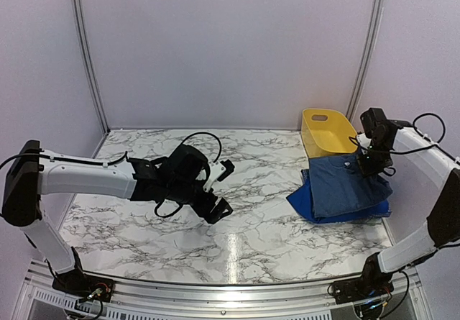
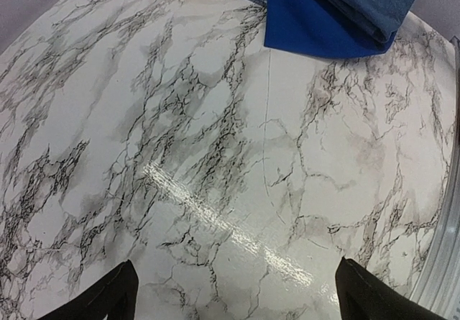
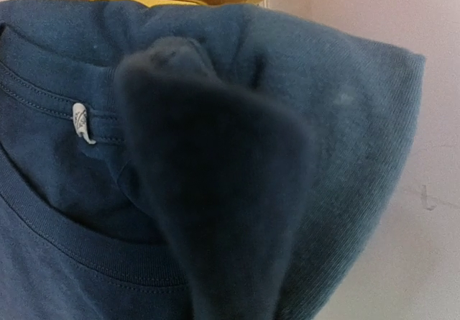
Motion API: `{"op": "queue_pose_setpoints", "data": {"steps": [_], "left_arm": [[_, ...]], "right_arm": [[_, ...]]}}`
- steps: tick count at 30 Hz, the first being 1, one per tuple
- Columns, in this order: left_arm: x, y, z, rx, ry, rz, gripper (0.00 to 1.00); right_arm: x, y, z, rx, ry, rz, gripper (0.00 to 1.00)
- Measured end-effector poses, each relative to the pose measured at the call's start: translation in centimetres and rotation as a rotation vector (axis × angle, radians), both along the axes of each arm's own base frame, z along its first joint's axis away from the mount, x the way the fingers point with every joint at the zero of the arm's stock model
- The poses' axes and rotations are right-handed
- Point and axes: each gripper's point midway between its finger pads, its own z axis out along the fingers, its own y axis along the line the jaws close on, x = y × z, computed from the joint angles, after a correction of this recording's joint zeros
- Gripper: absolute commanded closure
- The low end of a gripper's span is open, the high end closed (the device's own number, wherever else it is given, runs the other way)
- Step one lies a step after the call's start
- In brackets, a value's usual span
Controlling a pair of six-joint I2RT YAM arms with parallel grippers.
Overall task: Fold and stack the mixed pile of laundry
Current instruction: Place the square-folded T-shirt at the corner of the board, then reset both arms
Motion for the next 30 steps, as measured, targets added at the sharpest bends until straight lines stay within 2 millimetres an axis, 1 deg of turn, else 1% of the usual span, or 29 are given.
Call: {"op": "queue_pose_setpoints", "data": {"steps": [4, 6, 7, 8, 9, 11, 12, 13, 16, 19, 21, 25, 27, 30], "left_arm": [[0.5, 0.1, 0.3, -0.007, -0.003, 0.009, 0.01], [0.7, 0.2, 0.3, -0.007, -0.003, 0.014, 0.01], [0.8, 0.3, 0.3, -0.007, -0.003, 0.017, 0.01], [0.9, 0.3, 0.3, -0.007, -0.003, 0.020, 0.01], [1.0, 0.4, 0.3, -0.007, -0.003, 0.022, 0.01], [1.2, 0.5, 0.3, -0.007, -0.002, 0.028, 0.01], [1.3, 0.6, 0.3, -0.007, -0.002, 0.032, 0.01], [1.4, 0.7, 0.3, -0.008, -0.001, 0.035, 0.01], [1.7, 0.9, 0.3, -0.010, 0.002, 0.050, 0.01], [2.1, 1.2, 0.3, -0.014, 0.007, 0.068, 0.01], [2.4, 1.4, 0.3, -0.017, 0.013, 0.084, 0.01], [3.6, 2.4, 0.6, -0.035, 0.028, 0.144, 0.01], [4.7, 3.3, 1.0, -0.051, 0.033, 0.193, 0.01], [6.7, 5.2, 2.0, -0.087, 0.040, 0.292, 0.01]], "right_arm": [[0.4, -0.6, -1.2, -0.025, -0.014, 0.006, 1.00], [0.7, -1.1, -1.4, -0.029, -0.026, -0.004, 1.00], [0.8, -1.5, -1.5, -0.031, -0.034, -0.013, 0.94], [1.0, -1.9, -1.6, -0.033, -0.040, -0.022, 0.86], [1.2, -2.3, -1.7, -0.037, -0.046, -0.030, 0.76], [1.6, -2.9, -1.9, -0.052, -0.052, -0.047, 0.49], [1.9, -3.2, -1.9, -0.063, -0.056, -0.055, 0.39], [2.1, -3.5, -2.0, -0.076, -0.057, -0.065, 0.34], [2.4, -4.0, -2.3, -0.099, -0.052, -0.080, 0.30], [2.9, -4.5, -1.7, -0.118, -0.062, -0.093, 0.28], [3.6, -4.9, -0.4, -0.128, -0.093, -0.102, 0.25], [5.1, -5.7, 3.2, -0.134, -0.189, -0.135, 0.21], [5.6, -5.7, 4.6, -0.121, -0.224, -0.142, 0.21], [6.3, -5.0, 6.4, -0.063, -0.269, -0.136, 0.20]]}}
